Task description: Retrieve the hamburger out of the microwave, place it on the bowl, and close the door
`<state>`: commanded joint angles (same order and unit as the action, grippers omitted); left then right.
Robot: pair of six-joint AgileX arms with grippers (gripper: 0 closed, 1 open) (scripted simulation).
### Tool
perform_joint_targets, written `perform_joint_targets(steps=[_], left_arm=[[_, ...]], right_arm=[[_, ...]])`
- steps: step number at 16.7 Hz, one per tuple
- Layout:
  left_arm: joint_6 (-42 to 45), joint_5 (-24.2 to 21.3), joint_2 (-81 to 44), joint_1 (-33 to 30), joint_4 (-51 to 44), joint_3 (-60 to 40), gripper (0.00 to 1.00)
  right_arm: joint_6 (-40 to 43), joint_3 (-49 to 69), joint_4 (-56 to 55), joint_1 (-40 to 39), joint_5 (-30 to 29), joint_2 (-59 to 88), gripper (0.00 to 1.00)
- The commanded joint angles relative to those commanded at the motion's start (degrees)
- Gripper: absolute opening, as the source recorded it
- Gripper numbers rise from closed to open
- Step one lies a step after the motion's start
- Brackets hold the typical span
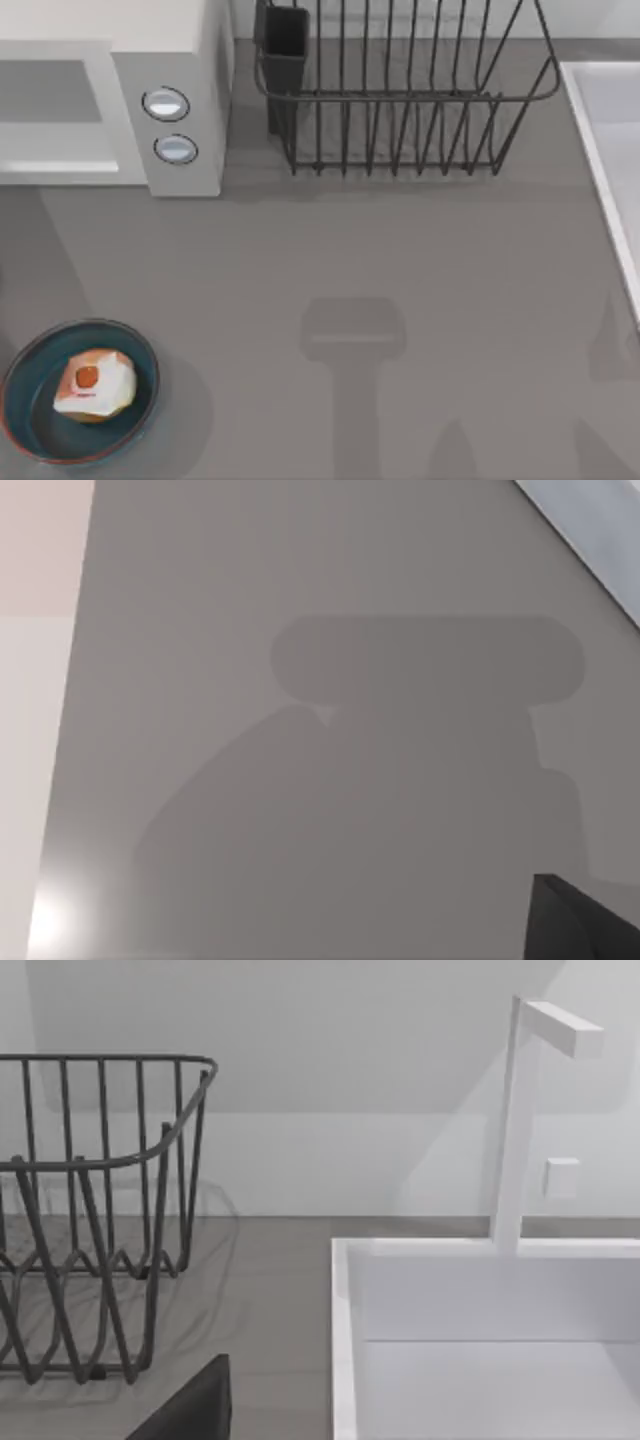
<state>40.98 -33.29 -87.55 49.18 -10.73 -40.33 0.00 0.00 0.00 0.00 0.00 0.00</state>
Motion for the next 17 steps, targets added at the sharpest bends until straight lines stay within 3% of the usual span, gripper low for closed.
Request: perform_joint_targets(steps=[3,10,17], left_arm=[[-2.3,1.7,2.3,-2.3,0.8,2.2,0.0],[-16.7,10.8,17.3,-18.2,5.1,14.4,0.0],[-18.1,11.8,18.0,-19.5,5.2,15.2,0.0]], right_arm=[[0.0,0.0,0.0,0.0,0.0,0.0,1.0],[0.0,0.0,0.0,0.0,0.0,0.0,1.0],[0.0,0.0,0.0,0.0,0.0,0.0,1.0]])
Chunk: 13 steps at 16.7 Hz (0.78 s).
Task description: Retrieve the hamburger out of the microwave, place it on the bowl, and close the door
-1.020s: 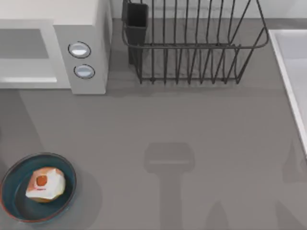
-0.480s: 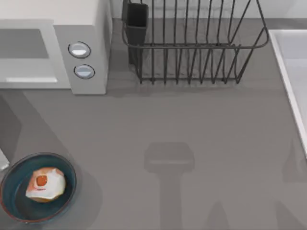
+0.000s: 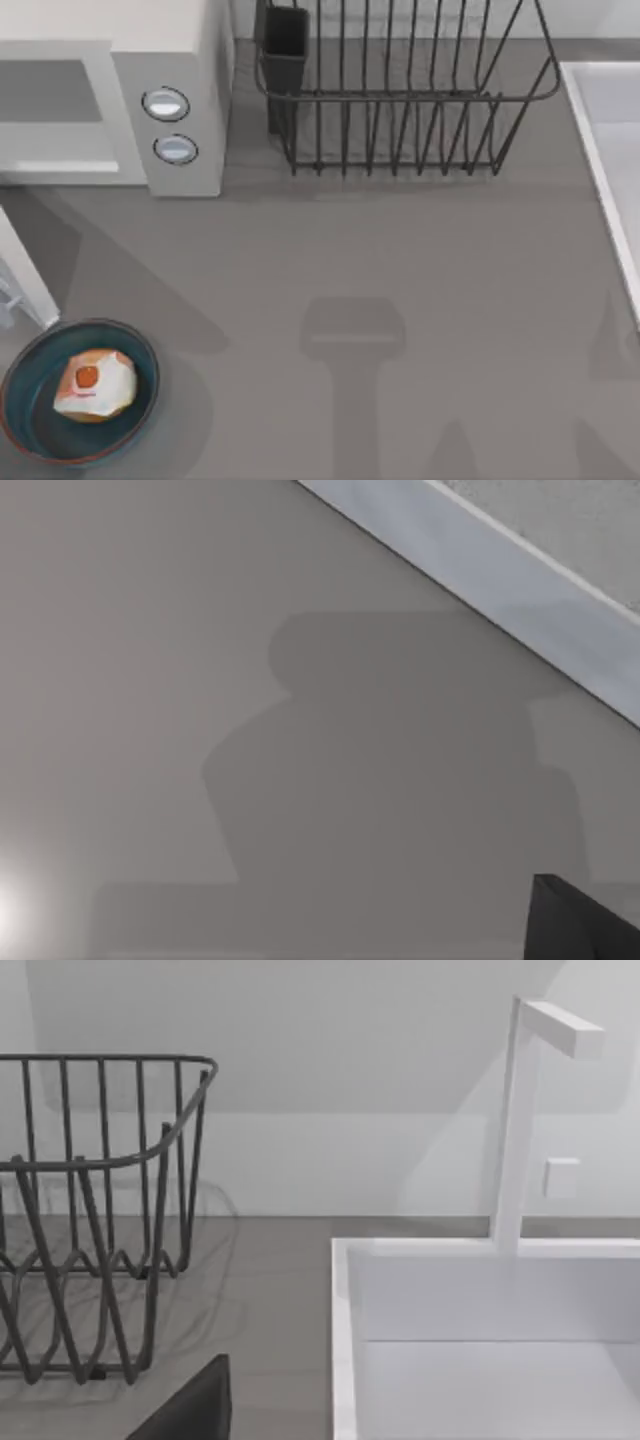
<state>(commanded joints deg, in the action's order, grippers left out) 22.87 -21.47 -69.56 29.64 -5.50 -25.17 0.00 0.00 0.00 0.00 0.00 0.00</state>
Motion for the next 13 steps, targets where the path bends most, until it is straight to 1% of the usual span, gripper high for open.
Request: perform_joint_targets(steps=[3,7,9,11,13], left_arm=[[-4.5,4.1,1.7,-5.6,0.1,1.1,0.0],[-13.8,12.5,5.6,-19.5,0.5,3.4,0.0],[-18.2,16.6,7.7,-25.4,0.6,4.6,0.0],[-21.4,19.4,9.2,-28.9,0.8,5.5,0.0],[-22.3,20.4,9.7,-29.9,0.8,5.8,0.0]], right_arm=[[0.0,0.0,0.0,0.0,0.0,0.0,1.0],[0.0,0.0,0.0,0.0,0.0,0.0,1.0],[0.0,0.0,0.0,0.0,0.0,0.0,1.0],[0.0,0.0,0.0,0.0,0.0,0.0,1.0],[0.0,0.0,0.0,0.0,0.0,0.0,1.0]])
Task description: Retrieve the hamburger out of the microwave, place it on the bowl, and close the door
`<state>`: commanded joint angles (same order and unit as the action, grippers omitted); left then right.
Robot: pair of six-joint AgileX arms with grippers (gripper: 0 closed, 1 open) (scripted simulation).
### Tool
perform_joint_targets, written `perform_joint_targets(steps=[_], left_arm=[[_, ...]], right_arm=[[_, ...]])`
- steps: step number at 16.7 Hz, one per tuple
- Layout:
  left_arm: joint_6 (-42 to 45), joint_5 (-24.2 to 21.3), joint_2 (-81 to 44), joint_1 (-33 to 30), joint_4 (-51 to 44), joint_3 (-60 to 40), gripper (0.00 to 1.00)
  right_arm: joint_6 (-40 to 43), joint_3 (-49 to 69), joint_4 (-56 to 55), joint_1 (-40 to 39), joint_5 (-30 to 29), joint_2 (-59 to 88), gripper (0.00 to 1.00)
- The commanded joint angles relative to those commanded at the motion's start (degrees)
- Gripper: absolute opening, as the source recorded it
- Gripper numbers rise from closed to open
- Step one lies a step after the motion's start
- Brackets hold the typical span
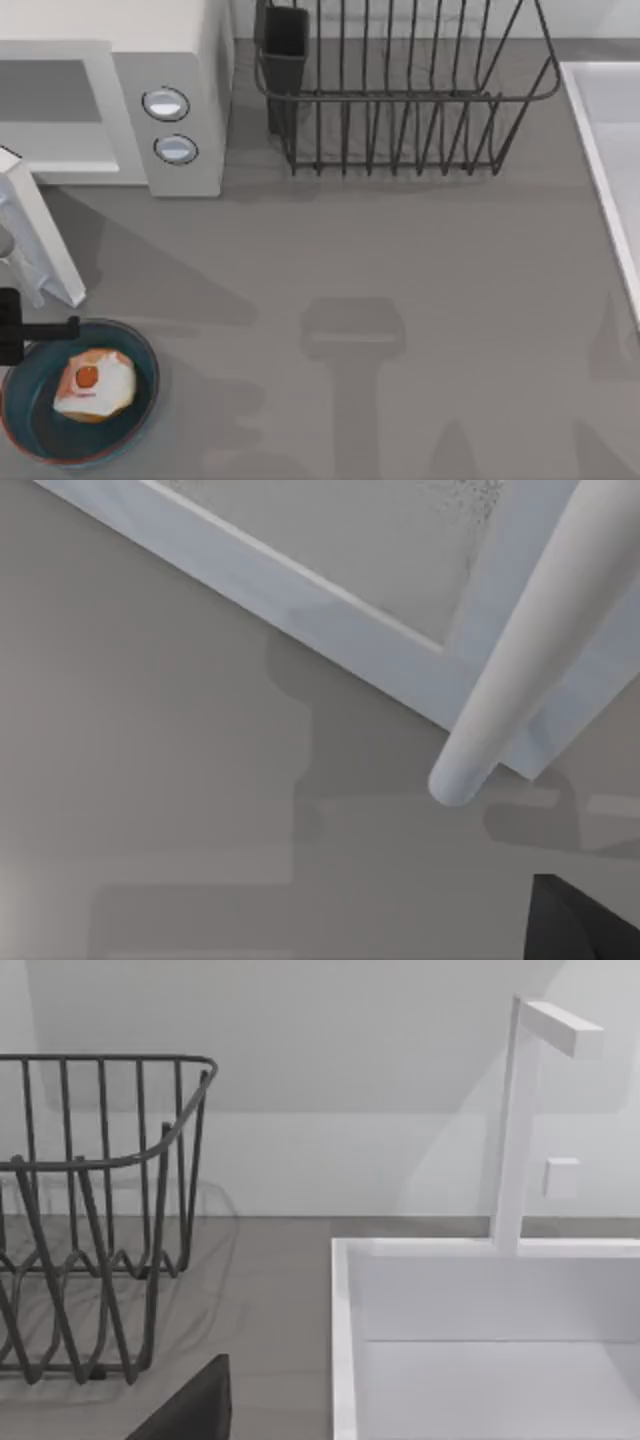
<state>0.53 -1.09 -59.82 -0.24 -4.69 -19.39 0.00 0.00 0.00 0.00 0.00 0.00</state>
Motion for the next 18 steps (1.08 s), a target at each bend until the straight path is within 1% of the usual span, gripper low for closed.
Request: perform_joint_targets(steps=[4,6,8,14,18], left_arm=[[0.0,-0.2,-0.4,0.2,0.1,-0.3,0.0],[0.0,-0.2,-2.5,0.1,1.1,-1.9,0.0],[0.0,-0.2,-7.1,0.0,3.0,-4.7,0.0],[0.0,0.0,-26.2,-0.3,10.3,-14.9,0.0],[0.0,0.0,-29.6,-0.4,12.2,-17.4,0.0]], right_arm=[[0.0,0.0,0.0,0.0,0.0,0.0,1.0],[0.0,0.0,0.0,0.0,0.0,0.0,1.0],[0.0,0.0,0.0,0.0,0.0,0.0,1.0],[0.0,0.0,0.0,0.0,0.0,0.0,1.0],[0.0,0.0,0.0,0.0,0.0,0.0,1.0]])
